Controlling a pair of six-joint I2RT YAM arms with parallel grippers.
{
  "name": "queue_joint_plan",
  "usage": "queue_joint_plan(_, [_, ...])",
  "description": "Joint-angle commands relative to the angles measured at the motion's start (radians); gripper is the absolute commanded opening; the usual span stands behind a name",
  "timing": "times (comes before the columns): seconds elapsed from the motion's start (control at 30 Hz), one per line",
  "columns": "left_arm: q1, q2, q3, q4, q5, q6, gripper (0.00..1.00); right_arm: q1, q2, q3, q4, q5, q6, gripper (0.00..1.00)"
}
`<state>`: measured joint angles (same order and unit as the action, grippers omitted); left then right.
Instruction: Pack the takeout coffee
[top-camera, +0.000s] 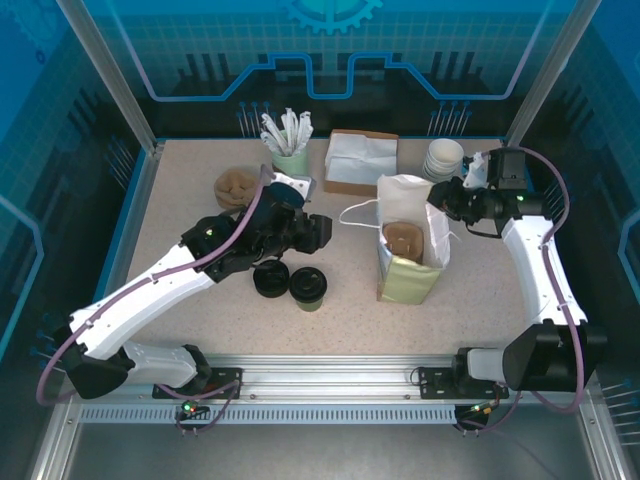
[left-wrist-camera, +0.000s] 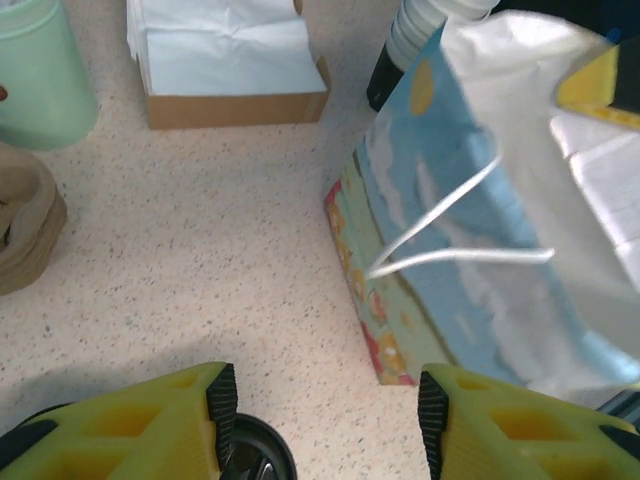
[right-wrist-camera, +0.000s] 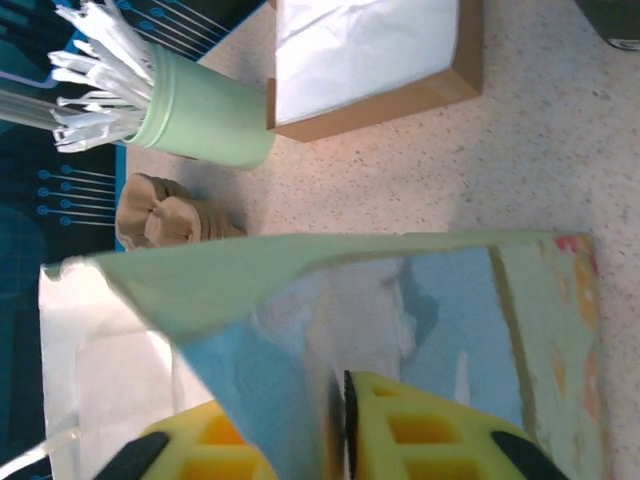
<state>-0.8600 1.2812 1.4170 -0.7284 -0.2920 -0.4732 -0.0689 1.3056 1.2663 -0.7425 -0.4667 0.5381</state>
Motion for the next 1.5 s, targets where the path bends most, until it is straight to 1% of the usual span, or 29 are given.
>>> queue_joint_plan(0.0, [0.007, -0.03, -0.032, -0.038, -0.013, -0.031, 0.53, -0.021, -0.024, 0.026, -0.09, 0.034, -0.089, 0.27])
queue_joint_plan(0.17, [0.007, -0.041, -0.056, -0.069, -0.005, -0.053, 0.54, -0.032, -0.033, 0.055, -0.174, 0.105, -0.159, 0.42])
queue_joint_plan(0.3, [0.007, -0.048, -0.067, -0.099, 0.001, -0.064, 0.54, -0.03, -0.043, 0.074, -0.228, 0.163, -0.195, 0.48])
queue_joint_plan(0.57, [-0.003, -0.048, -0.097, -0.178, 0.009, -0.094, 0.55, 0.013, -0.051, 0.106, -0.307, 0.261, -0.234, 0.51])
queue_joint_plan(0.8, [-0.073, -0.008, -0.137, -0.245, -0.023, -0.112, 0.6, 0.046, -0.069, 0.128, -0.334, 0.286, -0.24, 0.56])
queue_joint_plan(0.93, [-0.111, 0.021, -0.171, -0.236, -0.024, -0.121, 0.66, 0.046, -0.079, 0.141, -0.343, 0.288, -0.248, 0.59])
queue_joint_plan(1.07, [-0.147, 0.039, -0.208, -0.191, -0.036, -0.088, 0.76, 0.046, -0.087, 0.158, -0.357, 0.291, -0.257, 0.62])
queue_joint_plan(1.17, [-0.154, 0.049, -0.234, -0.165, -0.057, -0.078, 0.84, 0.046, -0.095, 0.164, -0.363, 0.289, -0.265, 0.64])
queue_joint_plan(1.3, [-0.154, 0.046, -0.292, -0.107, -0.065, -0.072, 0.87, 0.047, -0.103, 0.164, -0.366, 0.287, -0.273, 0.65])
queue_joint_plan(1.47, [-0.154, 0.06, -0.327, -0.08, -0.092, -0.095, 0.91, 0.046, -0.104, 0.158, -0.365, 0.273, -0.279, 0.65])
